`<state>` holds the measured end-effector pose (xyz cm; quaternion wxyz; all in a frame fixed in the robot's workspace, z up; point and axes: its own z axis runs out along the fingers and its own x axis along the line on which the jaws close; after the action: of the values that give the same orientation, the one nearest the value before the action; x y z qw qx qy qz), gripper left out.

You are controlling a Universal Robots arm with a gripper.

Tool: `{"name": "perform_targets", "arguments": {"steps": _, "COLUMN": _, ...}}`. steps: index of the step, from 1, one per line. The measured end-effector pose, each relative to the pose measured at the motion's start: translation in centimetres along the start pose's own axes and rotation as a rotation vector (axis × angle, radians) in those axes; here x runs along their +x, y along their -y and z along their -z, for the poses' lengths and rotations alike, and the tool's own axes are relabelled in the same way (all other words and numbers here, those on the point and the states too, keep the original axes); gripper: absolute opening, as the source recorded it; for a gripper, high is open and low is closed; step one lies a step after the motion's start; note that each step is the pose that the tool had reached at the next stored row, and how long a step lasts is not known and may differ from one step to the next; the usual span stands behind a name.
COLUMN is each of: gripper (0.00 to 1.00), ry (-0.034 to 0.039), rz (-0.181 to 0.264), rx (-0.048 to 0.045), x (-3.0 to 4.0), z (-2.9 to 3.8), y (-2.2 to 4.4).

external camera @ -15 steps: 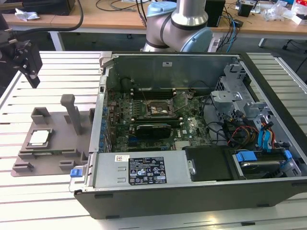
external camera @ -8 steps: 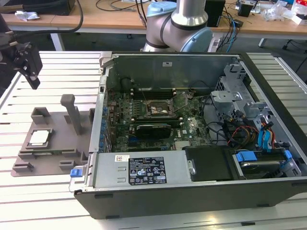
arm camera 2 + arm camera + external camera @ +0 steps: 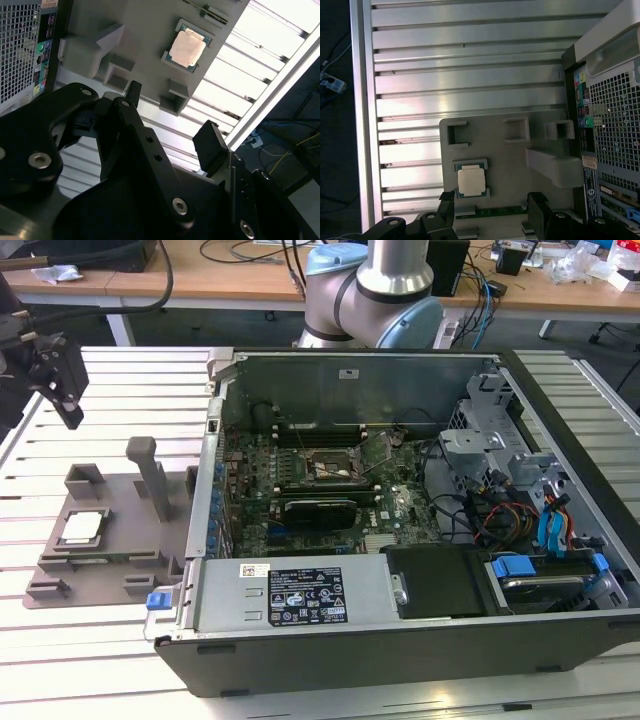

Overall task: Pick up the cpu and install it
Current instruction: 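Pick up the cpu and move it towards the insertion slot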

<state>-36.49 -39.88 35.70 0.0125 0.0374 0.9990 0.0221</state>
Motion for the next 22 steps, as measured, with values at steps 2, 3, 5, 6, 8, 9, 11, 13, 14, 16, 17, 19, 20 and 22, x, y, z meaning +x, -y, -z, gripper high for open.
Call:
{"name": "perform_targets", "arguments": {"steps": 2, "gripper": 0.69, "ry": 0.0001, "rz": 0.0, "rx": 0.0, "x": 0.05, "z": -0.14, "y": 0.01}}
{"name": "perform_targets", "arguments": {"steps": 3, "gripper": 0.69, "ry": 0.0001, "rz": 0.0, "rx": 0.0, "x": 0.05, "z": -0.18, "y": 0.01}}
{"name": "perform_targets", "arguments": {"steps": 5, "gripper": 0.69, "ry": 0.0001, "rz": 0.0, "rx": -0.0001, "x": 0.08, "z": -0.31, "y": 0.02}}
{"name": "perform_targets", "arguments": {"steps": 6, "gripper": 0.69, "ry": 0.0001, "rz": 0.0, "rx": 0.0, "x": 0.1, "z": -0.38, "y": 0.02}}
{"name": "perform_targets", "arguments": {"steps": 8, "gripper": 0.69, "ry": 0.0, "rz": 0.0, "rx": 0.0, "x": 0.11, "z": -0.46, "y": 0.03}}
{"name": "perform_targets", "arguments": {"steps": 9, "gripper": 0.69, "ry": 0.0, "rz": 0.0, "rx": 0.0, "x": 0.13, "z": -0.54, "y": 0.03}}
{"name": "perform_targets", "arguments": {"steps": 11, "gripper": 0.69, "ry": 0.0001, "rz": 0.0, "rx": 0.0, "x": 0.16, "z": -0.73, "y": 0.04}}
{"name": "perform_targets", "arguments": {"steps": 13, "gripper": 0.69, "ry": 0.0001, "rz": 0.0, "rx": 0.0, "x": 0.17, "z": -0.82, "y": 0.05}}
{"name": "perform_targets", "arguments": {"steps": 14, "gripper": 0.69, "ry": 0.0001, "rz": 0.0, "rx": 0.0, "x": 0.18, "z": -0.88, "y": 0.05}}
{"name": "perform_targets", "arguments": {"steps": 16, "gripper": 0.69, "ry": 0.0001, "rz": 0.0, "rx": -0.0001, "x": 0.21, "z": -1.09, "y": 0.06}}
{"name": "perform_targets", "arguments": {"steps": 17, "gripper": 0.69, "ry": 0.0001, "rz": 0.0, "rx": 0.0, "x": 0.23, "z": -1.17, "y": 0.07}}
{"name": "perform_targets", "arguments": {"steps": 19, "gripper": 0.69, "ry": 0.0, "rz": 0.0, "rx": 0.0, "x": 0.25, "z": -1.35, "y": 0.08}}
{"name": "perform_targets", "arguments": {"steps": 20, "gripper": 0.69, "ry": 0.0, "rz": 0.0, "rx": 0.0, "x": 0.27, "z": -1.44, "y": 0.08}}
{"name": "perform_targets", "arguments": {"steps": 22, "gripper": 0.69, "ry": 0.0001, "rz": 0.0, "rx": 0.0, "x": 0.29, "z": -1.58, "y": 0.09}}
